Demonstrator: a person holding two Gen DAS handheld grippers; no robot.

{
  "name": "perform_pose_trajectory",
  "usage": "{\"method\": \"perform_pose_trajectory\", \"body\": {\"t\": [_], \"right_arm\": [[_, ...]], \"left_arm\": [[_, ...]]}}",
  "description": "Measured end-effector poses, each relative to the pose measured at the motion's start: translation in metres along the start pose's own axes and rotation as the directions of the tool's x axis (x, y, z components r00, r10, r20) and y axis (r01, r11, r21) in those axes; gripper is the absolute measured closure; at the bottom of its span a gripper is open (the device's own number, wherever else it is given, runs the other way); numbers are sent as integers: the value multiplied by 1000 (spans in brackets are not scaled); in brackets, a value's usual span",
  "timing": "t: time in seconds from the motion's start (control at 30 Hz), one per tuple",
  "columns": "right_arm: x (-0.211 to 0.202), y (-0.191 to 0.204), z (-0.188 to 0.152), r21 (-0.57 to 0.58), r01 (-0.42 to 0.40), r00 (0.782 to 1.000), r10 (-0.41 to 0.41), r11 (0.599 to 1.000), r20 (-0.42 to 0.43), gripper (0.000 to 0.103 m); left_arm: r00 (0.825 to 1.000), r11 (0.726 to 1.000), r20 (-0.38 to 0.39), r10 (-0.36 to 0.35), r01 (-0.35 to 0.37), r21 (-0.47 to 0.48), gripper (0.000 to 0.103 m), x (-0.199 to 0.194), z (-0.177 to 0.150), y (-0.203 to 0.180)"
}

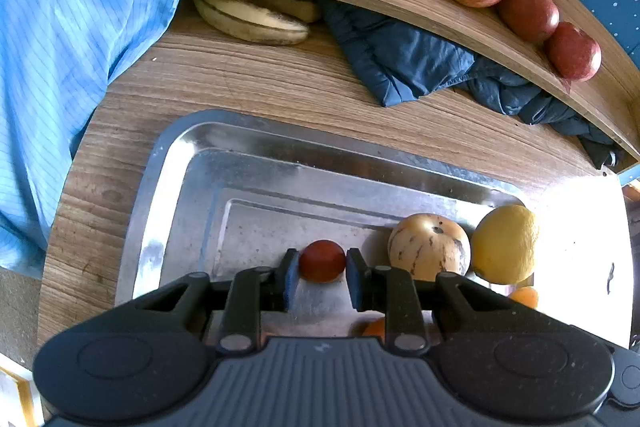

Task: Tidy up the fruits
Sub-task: 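Lower the tomato onto the tray and open left gripper while right gripper releases the mandarin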

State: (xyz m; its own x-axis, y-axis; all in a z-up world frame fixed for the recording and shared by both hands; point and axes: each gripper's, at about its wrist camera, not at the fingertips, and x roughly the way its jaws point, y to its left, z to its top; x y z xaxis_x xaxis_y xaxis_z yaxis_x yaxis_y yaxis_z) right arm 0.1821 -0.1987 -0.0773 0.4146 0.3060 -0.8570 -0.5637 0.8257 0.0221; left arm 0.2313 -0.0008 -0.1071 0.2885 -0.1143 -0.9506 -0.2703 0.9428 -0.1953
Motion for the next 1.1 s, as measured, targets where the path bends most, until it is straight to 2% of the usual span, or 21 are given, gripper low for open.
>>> {"method": "perform_pose_trajectory", "body": {"t": [0.33,0.5,0.53,0.6,0.7,0.87,0.97,1.1], "right_arm": [[-2,1,0,8,8,1000,-8,1000,1,69],[-15,0,-2,24,8,999,-8,1000,37,52],[-19,0,-3,30,8,999,-9,1000,45,46],[-25,-1,-4,44,3,998,-6,999,62,42],[-36,0,-7,56,13,995,-19,998,95,29],[-57,0,-16,132,22,984,-45,991,173,13],[-72,-2,-21,201,24,973,-69,979,220,8],[-92,2,-29,231,47,957,-110,972,267,3]], "left_arm": [[1000,1000,-2,5,-5,2,71,-2,-1,0],[999,1000,33,12,-12,4,41,-13,-3,-1],[999,1000,43,12,-12,8,39,-16,-4,-1],[998,1000,66,8,-10,16,28,-23,-5,-2],[993,1000,120,8,-11,21,15,-37,-10,-3],[975,999,220,14,-22,32,6,-63,-22,1],[962,998,273,31,-44,42,1,-80,-33,5],[941,995,334,49,-76,66,1,-99,-49,12]]}}
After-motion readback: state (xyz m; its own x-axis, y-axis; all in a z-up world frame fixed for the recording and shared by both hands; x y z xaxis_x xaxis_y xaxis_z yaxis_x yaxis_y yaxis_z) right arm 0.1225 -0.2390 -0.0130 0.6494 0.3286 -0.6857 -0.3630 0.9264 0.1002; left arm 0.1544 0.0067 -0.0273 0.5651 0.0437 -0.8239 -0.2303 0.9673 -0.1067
